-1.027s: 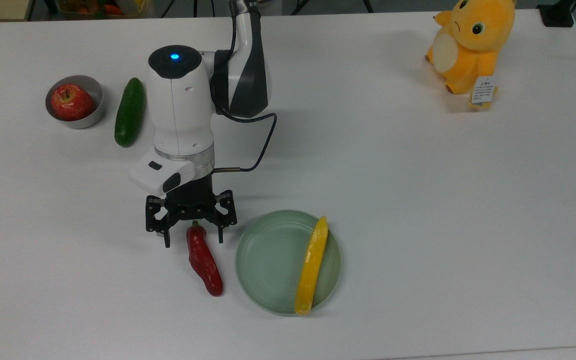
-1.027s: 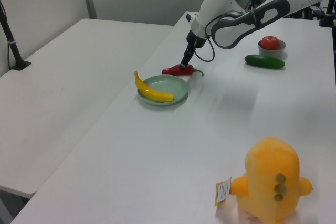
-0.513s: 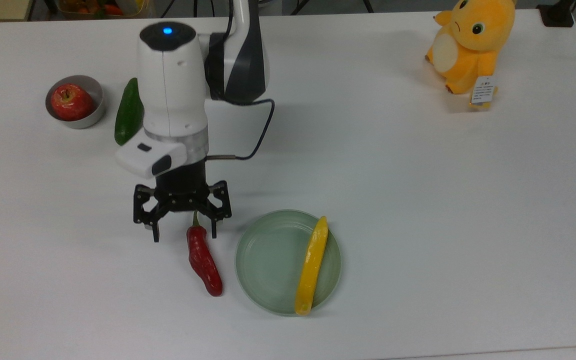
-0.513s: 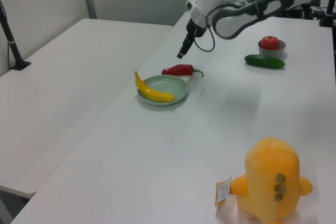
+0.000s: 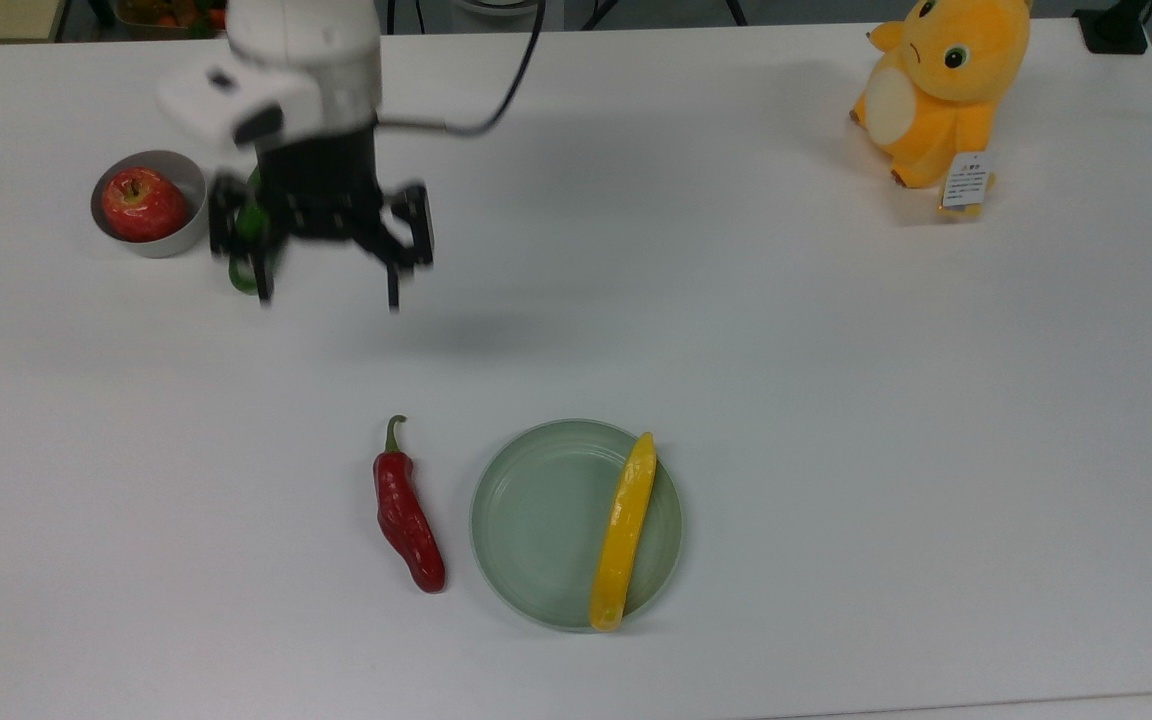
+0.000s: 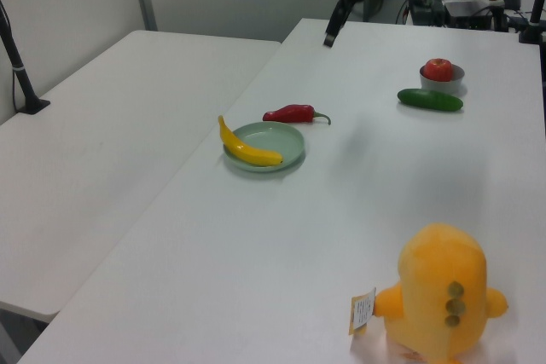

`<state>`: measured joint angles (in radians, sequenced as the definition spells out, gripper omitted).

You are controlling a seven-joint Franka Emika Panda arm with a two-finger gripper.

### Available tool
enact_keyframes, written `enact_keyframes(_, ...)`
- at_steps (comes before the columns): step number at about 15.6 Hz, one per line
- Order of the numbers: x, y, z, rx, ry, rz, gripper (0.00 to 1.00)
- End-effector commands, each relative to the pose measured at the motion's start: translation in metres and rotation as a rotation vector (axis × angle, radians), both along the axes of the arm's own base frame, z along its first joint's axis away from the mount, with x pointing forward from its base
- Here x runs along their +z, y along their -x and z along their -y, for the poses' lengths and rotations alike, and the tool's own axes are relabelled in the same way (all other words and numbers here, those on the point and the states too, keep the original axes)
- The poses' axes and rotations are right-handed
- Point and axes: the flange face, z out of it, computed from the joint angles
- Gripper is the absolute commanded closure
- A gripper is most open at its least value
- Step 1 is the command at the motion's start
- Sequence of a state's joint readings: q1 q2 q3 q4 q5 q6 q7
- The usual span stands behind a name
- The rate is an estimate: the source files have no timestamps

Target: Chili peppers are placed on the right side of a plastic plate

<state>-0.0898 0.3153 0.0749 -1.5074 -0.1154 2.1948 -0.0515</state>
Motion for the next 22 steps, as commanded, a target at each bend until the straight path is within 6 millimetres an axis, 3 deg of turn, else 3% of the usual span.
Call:
enact_keyframes(1, 0.060, 0.057, 0.003, -0.221, -0.098, -0.099, 0.00)
enact_keyframes(4, 0.098, 0.099, -0.005, -0.244, -0.099, -0.186, 0.00)
enact_keyframes(6, 0.111, 0.119, -0.029, -0.213, -0.110, -0.245, 0.00)
enact_keyframes(11, 0.128, 0.153, -0.063, -0.158, -0.167, -0.340, 0.00)
enact_keyframes(16, 0.120, 0.155, -0.083, -0.107, -0.190, -0.354, 0.00)
enact_keyframes(22, 0.109, 0.135, -0.081, 0.069, -0.162, -0.246, 0.00)
